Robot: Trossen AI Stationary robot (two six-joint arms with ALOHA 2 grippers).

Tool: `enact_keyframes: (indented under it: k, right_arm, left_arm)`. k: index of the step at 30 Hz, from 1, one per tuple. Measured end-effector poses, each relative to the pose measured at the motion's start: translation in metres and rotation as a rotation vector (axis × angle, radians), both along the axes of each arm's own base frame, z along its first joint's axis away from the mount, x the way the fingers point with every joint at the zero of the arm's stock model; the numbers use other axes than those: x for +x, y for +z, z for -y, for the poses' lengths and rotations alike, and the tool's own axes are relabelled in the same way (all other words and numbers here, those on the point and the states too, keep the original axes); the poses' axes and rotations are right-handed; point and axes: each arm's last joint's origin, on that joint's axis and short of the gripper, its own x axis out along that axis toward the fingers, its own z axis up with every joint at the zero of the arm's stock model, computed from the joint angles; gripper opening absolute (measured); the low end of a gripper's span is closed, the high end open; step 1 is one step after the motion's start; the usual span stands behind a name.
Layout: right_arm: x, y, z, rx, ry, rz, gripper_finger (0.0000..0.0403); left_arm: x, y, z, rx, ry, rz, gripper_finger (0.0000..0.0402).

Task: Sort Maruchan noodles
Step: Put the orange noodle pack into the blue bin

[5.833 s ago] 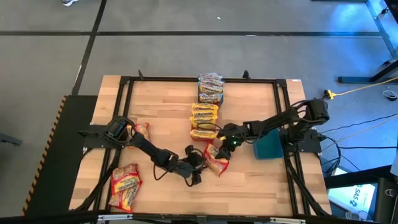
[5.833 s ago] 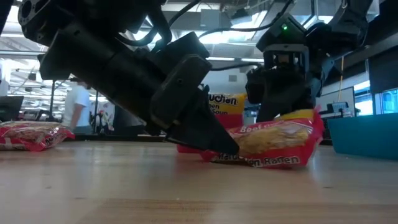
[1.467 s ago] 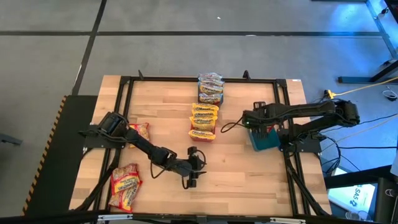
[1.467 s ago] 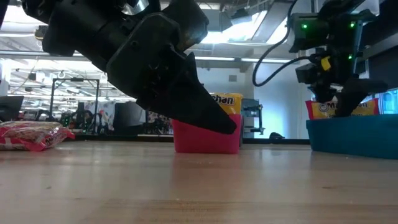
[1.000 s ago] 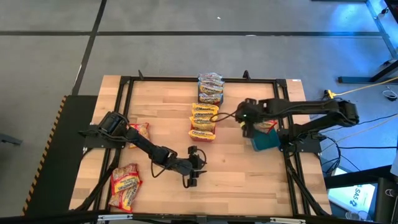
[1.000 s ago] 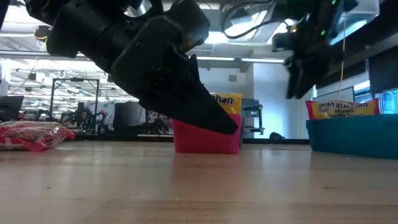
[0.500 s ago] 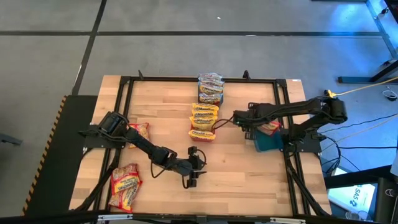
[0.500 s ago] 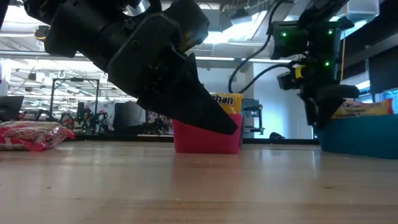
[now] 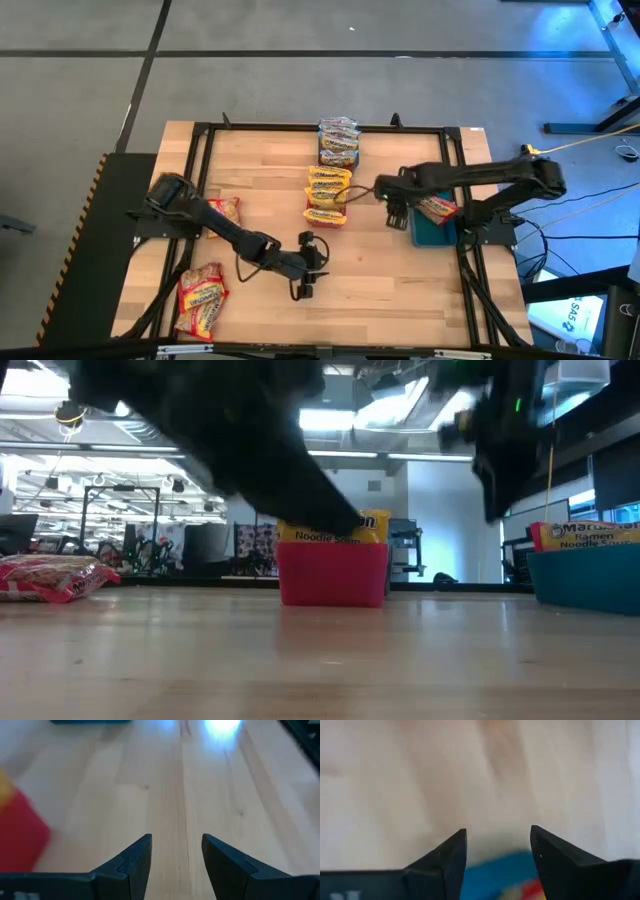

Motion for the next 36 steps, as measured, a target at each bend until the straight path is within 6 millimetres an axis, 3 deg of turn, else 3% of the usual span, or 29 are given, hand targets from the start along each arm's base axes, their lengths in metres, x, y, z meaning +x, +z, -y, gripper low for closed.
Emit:
enact_keyframes:
  k: [3, 7, 12, 17, 23, 26, 28, 36]
  right_arm:
    - [0.002, 0.023, -0.029, 0.009, 0.098, 0.167, 0.0186]
    - [-0.015, 0.034, -0.062, -0.059, 0.162, 0.288, 0.0186]
    - [-0.030, 0.021, -0.096, -0.044, 0.151, 0.417, 0.0186]
    - [-0.034, 0.000, -0.125, -0.019, 0.214, 0.542, 0.0186]
    - [-0.032, -0.020, -0.135, -0.063, 0.261, 0.634, 0.0186]
    - [-0.031, -0.027, -0.135, -0.091, 0.283, 0.648, 0.0186]
    - [-0.032, -0.031, -0.134, -0.126, 0.296, 0.658, 0.0186]
    - [-0.031, -0.036, -0.134, -0.147, 0.319, 0.657, 0.0186]
  left_arm:
    - [-0.015, 0.023, -0.004, -0.010, 0.025, -0.068, 0.0170]
    - [-0.033, 0.050, -0.005, -0.041, 0.028, -0.087, 0.0169]
    - [-0.051, 0.073, -0.009, -0.088, 0.061, -0.110, 0.0170]
    - [-0.085, 0.098, -0.036, -0.204, 0.246, -0.244, 0.0186]
    - [-0.146, 0.105, -0.069, -0.289, 0.730, -0.519, 0.0194]
    - [-0.164, 0.102, -0.078, -0.305, 0.976, -0.610, 0.0193]
    - [-0.167, 0.099, -0.080, -0.291, 1.084, -0.638, 0.0193]
    - [-0.158, 0.081, -0.096, -0.173, 1.205, -0.820, 0.0193]
